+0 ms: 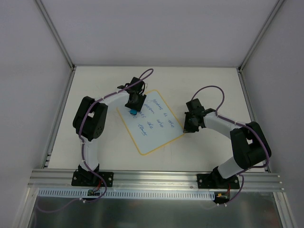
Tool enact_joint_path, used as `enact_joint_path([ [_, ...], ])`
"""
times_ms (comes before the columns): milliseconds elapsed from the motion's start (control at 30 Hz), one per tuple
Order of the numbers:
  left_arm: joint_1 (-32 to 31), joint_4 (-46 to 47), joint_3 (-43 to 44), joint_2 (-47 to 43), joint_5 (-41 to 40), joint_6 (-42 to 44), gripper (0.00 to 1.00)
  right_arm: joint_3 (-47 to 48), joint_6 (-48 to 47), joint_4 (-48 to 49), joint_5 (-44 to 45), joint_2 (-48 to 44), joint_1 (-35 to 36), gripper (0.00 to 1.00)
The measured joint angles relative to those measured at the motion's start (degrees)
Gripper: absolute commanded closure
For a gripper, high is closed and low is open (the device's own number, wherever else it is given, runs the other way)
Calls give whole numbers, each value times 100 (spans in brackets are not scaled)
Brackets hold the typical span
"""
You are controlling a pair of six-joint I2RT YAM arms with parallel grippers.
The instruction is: Erase the whiteboard
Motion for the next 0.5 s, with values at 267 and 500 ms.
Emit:
enact_joint_path([
  [267, 0, -26, 0, -9, -15, 2, 52, -7, 2, 22, -4, 0, 0, 87],
  [500, 44, -28, 0, -11, -7, -4, 53, -11, 2, 39, -4, 0, 0, 87],
])
